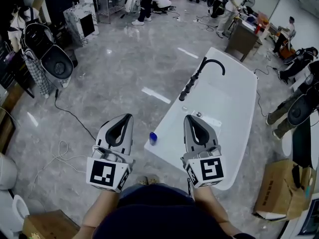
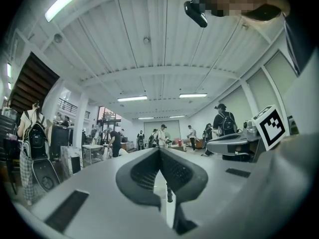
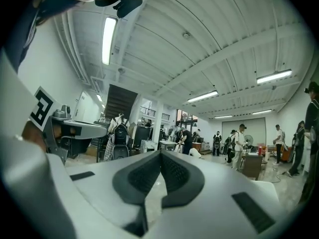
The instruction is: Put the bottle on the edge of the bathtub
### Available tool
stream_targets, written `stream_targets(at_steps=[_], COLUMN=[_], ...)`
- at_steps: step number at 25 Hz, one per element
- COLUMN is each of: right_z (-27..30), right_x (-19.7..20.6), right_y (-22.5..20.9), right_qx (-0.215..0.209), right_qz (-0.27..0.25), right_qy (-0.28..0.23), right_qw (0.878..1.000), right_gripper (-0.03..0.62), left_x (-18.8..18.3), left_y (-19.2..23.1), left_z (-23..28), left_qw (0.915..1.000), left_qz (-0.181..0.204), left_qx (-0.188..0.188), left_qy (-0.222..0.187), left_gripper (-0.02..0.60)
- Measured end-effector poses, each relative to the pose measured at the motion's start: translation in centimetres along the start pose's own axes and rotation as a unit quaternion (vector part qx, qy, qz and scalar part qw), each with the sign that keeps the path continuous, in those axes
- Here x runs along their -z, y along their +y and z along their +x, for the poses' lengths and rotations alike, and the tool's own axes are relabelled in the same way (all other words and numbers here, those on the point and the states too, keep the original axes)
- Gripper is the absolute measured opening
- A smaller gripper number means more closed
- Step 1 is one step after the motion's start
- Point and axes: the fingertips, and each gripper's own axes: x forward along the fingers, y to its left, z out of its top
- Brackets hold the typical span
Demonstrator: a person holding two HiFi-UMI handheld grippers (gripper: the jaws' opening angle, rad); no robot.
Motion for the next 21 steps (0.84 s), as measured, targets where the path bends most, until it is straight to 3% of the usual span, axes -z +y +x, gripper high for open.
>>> stream_targets(at_steps=[21], right_z=[1.04], right_x=[-0.25], right_y=[0.26], right_qx=[-0.016], right_qz=[-0.002], right_qy=[-0.006], right_qw=[1.000], right_gripper=[0.028], left_x=[0.05], left_y=[0.63], left_z=[0.80], left_qw=[0.9999], left_qz=[0.000], left_qx=[0.009], left_qy=[-0.008], left_gripper=[0.023])
